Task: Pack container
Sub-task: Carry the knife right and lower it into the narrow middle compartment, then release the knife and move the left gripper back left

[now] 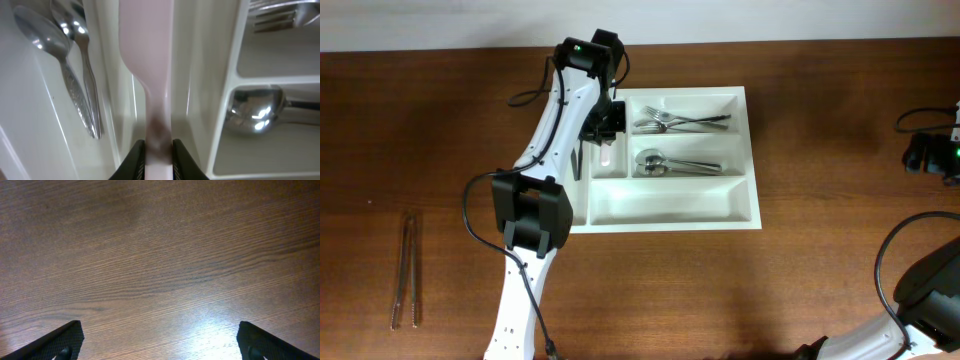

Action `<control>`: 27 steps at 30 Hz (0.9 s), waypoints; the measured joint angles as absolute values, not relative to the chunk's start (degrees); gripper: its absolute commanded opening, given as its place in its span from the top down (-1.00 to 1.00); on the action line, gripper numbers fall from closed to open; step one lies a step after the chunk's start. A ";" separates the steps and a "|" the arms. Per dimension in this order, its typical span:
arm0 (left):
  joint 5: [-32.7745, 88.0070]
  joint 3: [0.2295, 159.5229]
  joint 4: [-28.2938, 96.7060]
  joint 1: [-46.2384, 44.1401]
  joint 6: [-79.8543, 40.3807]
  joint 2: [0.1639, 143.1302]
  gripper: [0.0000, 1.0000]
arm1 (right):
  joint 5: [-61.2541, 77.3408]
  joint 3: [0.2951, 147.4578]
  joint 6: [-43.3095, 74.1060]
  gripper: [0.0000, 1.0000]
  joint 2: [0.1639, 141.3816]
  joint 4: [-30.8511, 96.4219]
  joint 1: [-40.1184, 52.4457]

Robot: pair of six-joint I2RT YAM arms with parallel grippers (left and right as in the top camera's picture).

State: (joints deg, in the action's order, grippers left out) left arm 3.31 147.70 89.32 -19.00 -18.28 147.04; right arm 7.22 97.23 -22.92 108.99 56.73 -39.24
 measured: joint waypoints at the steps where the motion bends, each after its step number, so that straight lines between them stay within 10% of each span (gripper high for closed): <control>1: 3.16 147.28 88.88 -19.00 -18.28 147.04 0.86 | 7.22 97.23 -22.92 -0.97 108.97 56.73 -39.24; 27: 3.25 143.46 85.03 -19.00 -18.50 147.04 0.55 | 7.22 97.23 -22.90 -0.97 108.99 56.73 -39.24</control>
